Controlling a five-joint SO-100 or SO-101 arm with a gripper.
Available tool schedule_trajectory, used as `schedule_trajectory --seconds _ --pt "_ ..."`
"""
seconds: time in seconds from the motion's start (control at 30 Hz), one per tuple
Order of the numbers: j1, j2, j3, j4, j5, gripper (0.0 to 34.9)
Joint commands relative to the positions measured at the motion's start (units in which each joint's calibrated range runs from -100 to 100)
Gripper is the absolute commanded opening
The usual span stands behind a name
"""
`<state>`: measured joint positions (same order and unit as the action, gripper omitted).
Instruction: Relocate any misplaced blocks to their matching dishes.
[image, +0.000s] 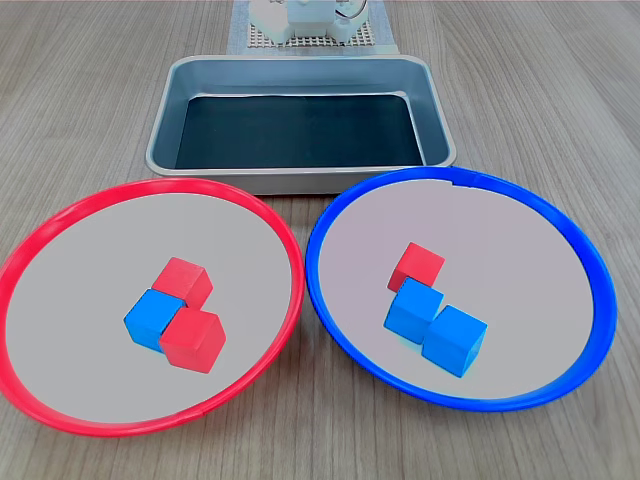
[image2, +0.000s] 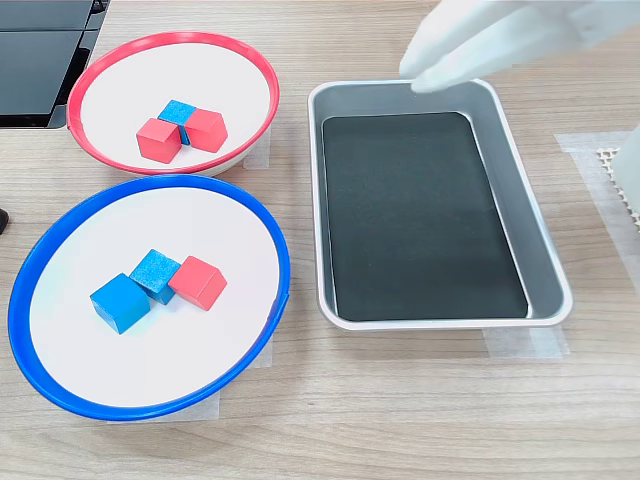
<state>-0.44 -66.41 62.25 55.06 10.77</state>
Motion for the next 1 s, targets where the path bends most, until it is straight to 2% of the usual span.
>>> schedule_trajectory --seconds 0.0,0.23,0.5,0.77,0.97 --pt "-1.4 13.5 -16.1 3.3 4.8 0.3" --pt "-2.4 34.6 -39.0 11.4 14.4 0.3" --pt "-2.7 56.9 -65.2 18.9 19.3 0.5" --pt "-2.7 74.4 -80.2 19.2 22.6 7.0" --pt "-4.2 82.7 -86.1 17.9 22.7 9.1"
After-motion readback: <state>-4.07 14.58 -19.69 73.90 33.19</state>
